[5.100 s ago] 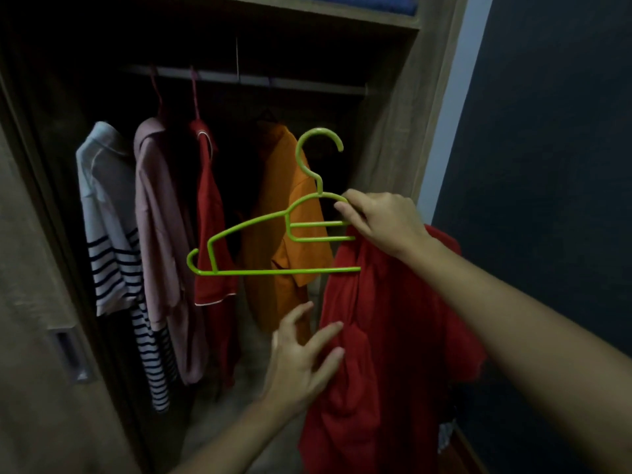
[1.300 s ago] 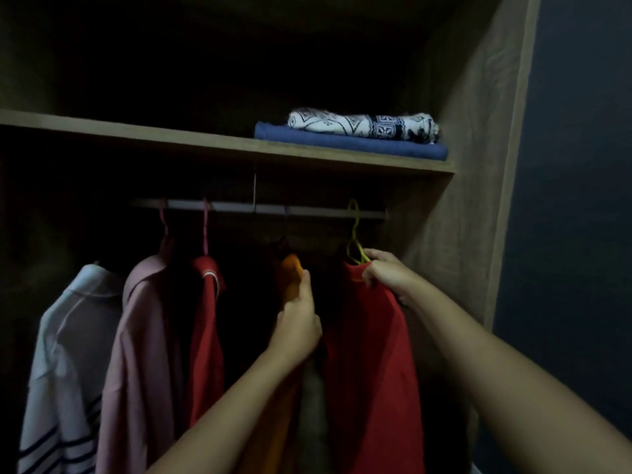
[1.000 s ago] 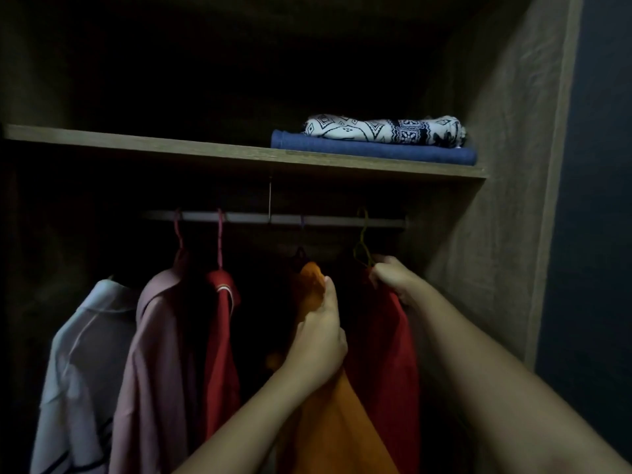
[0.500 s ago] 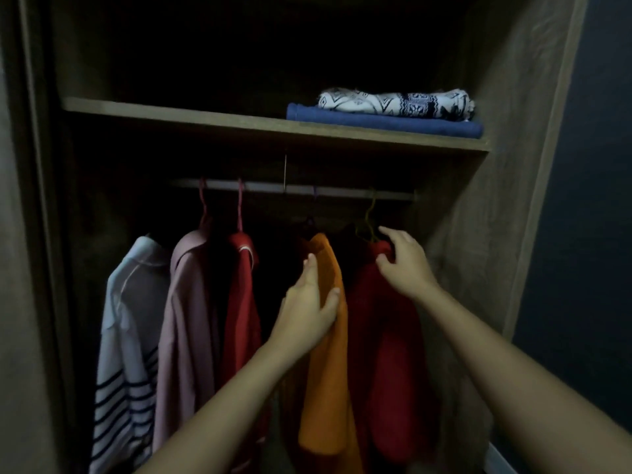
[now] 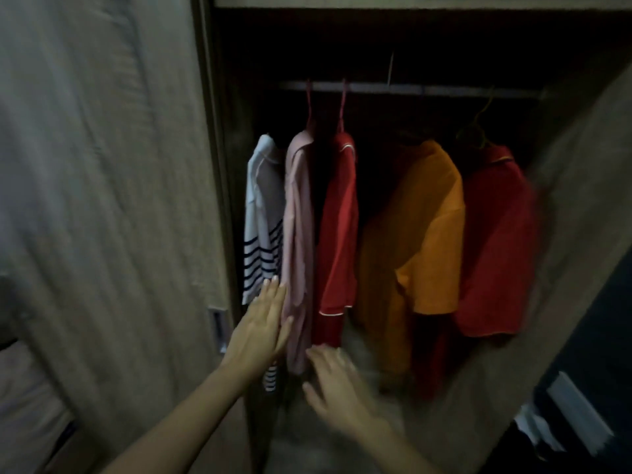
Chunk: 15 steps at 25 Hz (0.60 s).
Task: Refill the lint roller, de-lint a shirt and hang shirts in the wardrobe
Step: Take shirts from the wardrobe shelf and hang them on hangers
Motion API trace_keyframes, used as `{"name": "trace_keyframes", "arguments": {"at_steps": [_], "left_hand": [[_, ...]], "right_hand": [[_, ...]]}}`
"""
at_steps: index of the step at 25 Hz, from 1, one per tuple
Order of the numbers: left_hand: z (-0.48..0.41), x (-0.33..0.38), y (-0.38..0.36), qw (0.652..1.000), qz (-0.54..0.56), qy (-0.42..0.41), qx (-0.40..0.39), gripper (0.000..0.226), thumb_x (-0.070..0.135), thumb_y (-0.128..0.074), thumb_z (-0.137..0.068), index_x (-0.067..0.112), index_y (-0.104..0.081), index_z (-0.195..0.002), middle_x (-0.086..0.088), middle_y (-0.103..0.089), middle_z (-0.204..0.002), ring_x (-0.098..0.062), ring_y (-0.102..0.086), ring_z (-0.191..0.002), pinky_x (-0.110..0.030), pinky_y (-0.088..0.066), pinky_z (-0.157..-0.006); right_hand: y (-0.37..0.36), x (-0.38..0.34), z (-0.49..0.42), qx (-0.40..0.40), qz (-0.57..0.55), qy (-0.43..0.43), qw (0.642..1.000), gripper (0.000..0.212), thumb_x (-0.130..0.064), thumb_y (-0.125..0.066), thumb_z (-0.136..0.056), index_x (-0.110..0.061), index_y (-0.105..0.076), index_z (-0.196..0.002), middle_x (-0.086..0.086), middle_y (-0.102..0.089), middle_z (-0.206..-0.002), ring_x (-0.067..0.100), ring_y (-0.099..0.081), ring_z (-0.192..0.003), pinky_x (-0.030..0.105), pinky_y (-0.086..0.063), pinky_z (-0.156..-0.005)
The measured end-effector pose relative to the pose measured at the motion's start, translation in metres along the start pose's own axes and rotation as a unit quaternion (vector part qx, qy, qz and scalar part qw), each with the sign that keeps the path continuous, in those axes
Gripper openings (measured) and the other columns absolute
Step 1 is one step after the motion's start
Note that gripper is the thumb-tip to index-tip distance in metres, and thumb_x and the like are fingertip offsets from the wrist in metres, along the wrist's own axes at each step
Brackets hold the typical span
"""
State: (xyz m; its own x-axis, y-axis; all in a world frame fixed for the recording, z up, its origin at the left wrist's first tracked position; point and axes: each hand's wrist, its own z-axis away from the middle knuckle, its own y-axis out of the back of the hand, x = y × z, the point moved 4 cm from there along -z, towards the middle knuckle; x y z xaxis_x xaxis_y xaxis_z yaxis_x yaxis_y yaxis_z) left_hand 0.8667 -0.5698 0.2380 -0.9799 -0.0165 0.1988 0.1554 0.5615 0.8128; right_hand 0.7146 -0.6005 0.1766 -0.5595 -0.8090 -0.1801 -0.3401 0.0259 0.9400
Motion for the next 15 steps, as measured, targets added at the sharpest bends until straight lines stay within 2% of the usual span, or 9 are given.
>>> {"name": "trace_keyframes", "arguments": {"at_steps": [2,5,7,9,10,12,13,15], "left_hand": [[0.005,-0.035,0.018,0.998,-0.064,-0.02,-0.002,0.06,0.041,-0.014,-0.101,-0.003,-0.038,-0.136,-0.022,-0.047,-0.14,-0.033,-0.046,-0.129,-0.04,-0.042,-0.103],[-0.004,-0.08,0.043,0.988,-0.135,-0.067,-0.017,0.052,0.036,-0.016,-0.101,0.003,-0.037,-0.135,-0.018,-0.051,-0.138,-0.031,-0.049,-0.127,-0.044,-0.048,-0.095],[-0.017,-0.097,0.057,0.975,-0.184,-0.125,-0.018,0.048,0.032,-0.03,-0.096,0.004,-0.04,-0.134,-0.016,-0.052,-0.138,-0.031,-0.05,-0.127,-0.043,-0.048,-0.096],[-0.028,-0.12,0.068,0.954,-0.238,-0.18,-0.014,0.053,0.028,-0.036,-0.088,0.003,-0.044,-0.135,-0.016,-0.05,-0.14,-0.03,-0.049,-0.128,-0.044,-0.045,-0.099],[-0.033,-0.13,0.072,0.946,-0.26,-0.194,-0.013,0.055,0.026,-0.038,-0.087,0.003,-0.045,-0.136,-0.015,-0.048,-0.141,-0.029,-0.047,-0.13,-0.043,-0.043,-0.101],[-0.041,-0.143,0.077,0.931,-0.294,-0.218,-0.009,0.055,0.024,-0.042,-0.086,0.004,-0.044,-0.138,-0.013,-0.045,-0.144,-0.027,-0.043,-0.133,-0.041,-0.04,-0.104],[-0.045,-0.147,0.078,0.923,-0.305,-0.233,-0.005,0.055,0.023,-0.043,-0.086,0.004,-0.044,-0.138,-0.013,-0.045,-0.144,-0.026,-0.043,-0.133,-0.04,-0.04,-0.105],[-0.049,-0.149,0.078,0.909,-0.322,-0.264,0.009,0.054,0.022,-0.038,-0.087,0.004,-0.045,-0.137,-0.012,-0.046,-0.143,-0.026,-0.044,-0.133,-0.039,-0.04,-0.104]], "right_hand": [[-0.037,-0.045,-0.014,-0.065,0.029,0.053,0.996,0.058,-0.057,-0.047,-0.067,-0.022,-0.068,-0.109,-0.009,-0.069,-0.109,0.007,-0.064,-0.103,0.028,-0.049,-0.093],[-0.07,-0.097,-0.052,-0.113,0.116,0.125,0.979,0.066,-0.067,-0.062,-0.054,-0.021,-0.073,-0.101,-0.008,-0.072,-0.106,0.007,-0.065,-0.104,0.025,-0.051,-0.091],[-0.078,-0.11,-0.083,-0.141,0.175,0.14,0.964,0.069,-0.068,-0.067,-0.049,-0.019,-0.075,-0.098,-0.006,-0.073,-0.103,0.01,-0.065,-0.104,0.025,-0.051,-0.092],[-0.081,-0.126,-0.113,-0.177,0.237,0.121,0.948,0.07,-0.068,-0.065,-0.058,-0.017,-0.073,-0.105,-0.001,-0.07,-0.112,0.014,-0.061,-0.113,0.029,-0.043,-0.101],[-0.082,-0.129,-0.124,-0.194,0.282,0.12,0.932,0.07,-0.064,-0.058,-0.071,-0.012,-0.065,-0.118,0.005,-0.062,-0.126,0.019,-0.05,-0.126,0.033,-0.033,-0.11],[-0.089,-0.131,-0.145,-0.156,0.361,0.16,0.905,0.067,-0.048,-0.038,-0.093,0.0,-0.033,-0.141,0.015,-0.031,-0.15,0.029,-0.018,-0.143,0.039,-0.007,-0.119],[-0.09,-0.133,-0.153,-0.135,0.384,0.18,0.895,0.066,-0.043,-0.032,-0.097,0.001,-0.023,-0.144,0.016,-0.023,-0.153,0.031,-0.009,-0.144,0.04,0.001,-0.119],[-0.092,-0.136,-0.159,-0.122,0.447,0.201,0.863,0.06,-0.038,-0.027,-0.099,0.0,-0.018,-0.145,0.015,-0.021,-0.153,0.031,-0.008,-0.144,0.041,0.005,-0.118]]}}
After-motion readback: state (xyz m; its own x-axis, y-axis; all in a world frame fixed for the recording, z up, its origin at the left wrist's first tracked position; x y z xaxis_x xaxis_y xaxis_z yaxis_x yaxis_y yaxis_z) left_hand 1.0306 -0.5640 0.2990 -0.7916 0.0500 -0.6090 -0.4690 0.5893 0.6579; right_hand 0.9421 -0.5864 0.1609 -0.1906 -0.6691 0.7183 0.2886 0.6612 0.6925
